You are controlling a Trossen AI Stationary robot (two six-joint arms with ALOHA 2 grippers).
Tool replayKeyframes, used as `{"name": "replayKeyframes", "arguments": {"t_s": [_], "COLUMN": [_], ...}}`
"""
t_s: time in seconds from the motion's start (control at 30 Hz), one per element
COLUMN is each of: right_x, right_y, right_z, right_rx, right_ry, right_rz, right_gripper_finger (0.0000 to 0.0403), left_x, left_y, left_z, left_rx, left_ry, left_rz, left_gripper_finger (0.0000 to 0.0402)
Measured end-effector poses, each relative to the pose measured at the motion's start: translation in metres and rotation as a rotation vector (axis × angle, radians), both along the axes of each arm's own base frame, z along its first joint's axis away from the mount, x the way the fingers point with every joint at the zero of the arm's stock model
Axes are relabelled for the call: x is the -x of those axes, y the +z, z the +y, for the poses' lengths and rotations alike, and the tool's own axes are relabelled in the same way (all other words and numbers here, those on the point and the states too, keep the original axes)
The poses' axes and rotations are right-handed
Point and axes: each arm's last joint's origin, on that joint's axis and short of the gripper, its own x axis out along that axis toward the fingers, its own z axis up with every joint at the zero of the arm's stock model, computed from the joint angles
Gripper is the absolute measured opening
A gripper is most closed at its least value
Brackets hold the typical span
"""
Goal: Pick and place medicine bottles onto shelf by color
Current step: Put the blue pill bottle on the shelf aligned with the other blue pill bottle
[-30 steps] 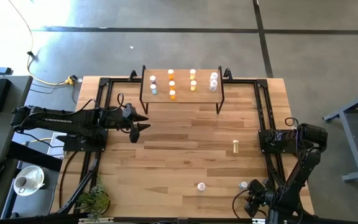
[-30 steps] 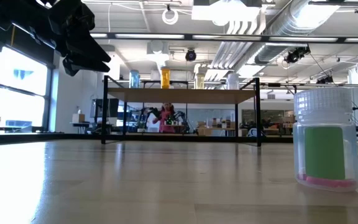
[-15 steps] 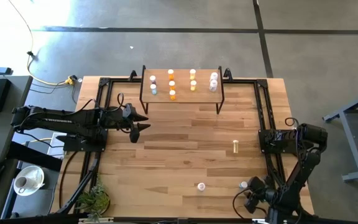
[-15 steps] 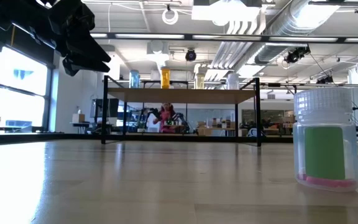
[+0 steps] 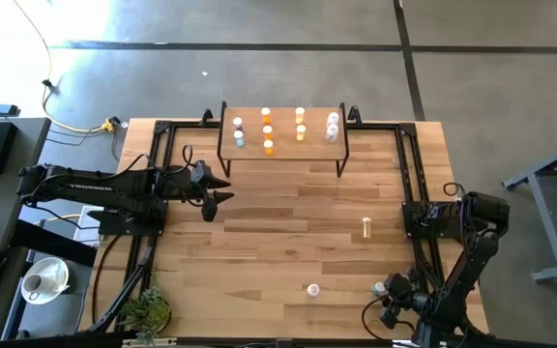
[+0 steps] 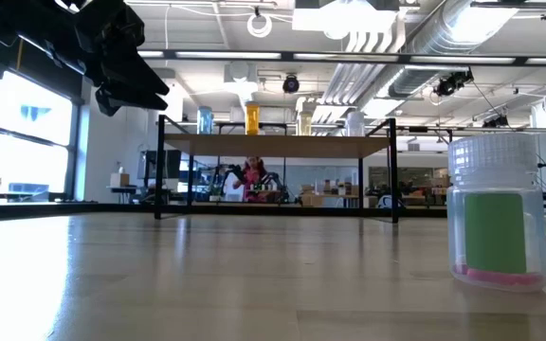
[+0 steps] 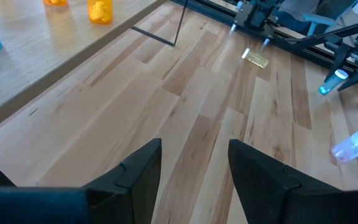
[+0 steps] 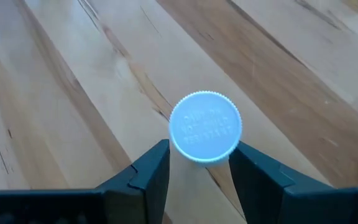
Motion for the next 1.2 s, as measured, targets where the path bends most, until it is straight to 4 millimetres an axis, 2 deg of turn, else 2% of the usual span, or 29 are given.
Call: {"name": "replayKeyframes", "arguments": {"t_s": [0.47,1.0,1.2], "right_x": [-0.016,-0.009,-0.009], "right_y": [0.000,-0.001,0.000], "right_z": [-0.006,-0.004,-0.004], "right_rx": [0.035,0.012,0.013], "right_ry": [0.004,-0.015,-0.013], "right_rz": [0.024,0.045,0.045], "right_gripper_finger": [0.0154,0.0152,0.0119], "left_x": [0.000,0.000,0.000], "left_y": [0.000,0.000,0.000], "left_z": [0.000,0.000,0.000], "left_rx": [0.000,-0.009,-0.010], "left_ry": [0.000,-0.006,-0.006], "left_rz": [0.000,0.004,0.003], "left_gripper_finger": [0.0175,0.0175,0.0175]}}
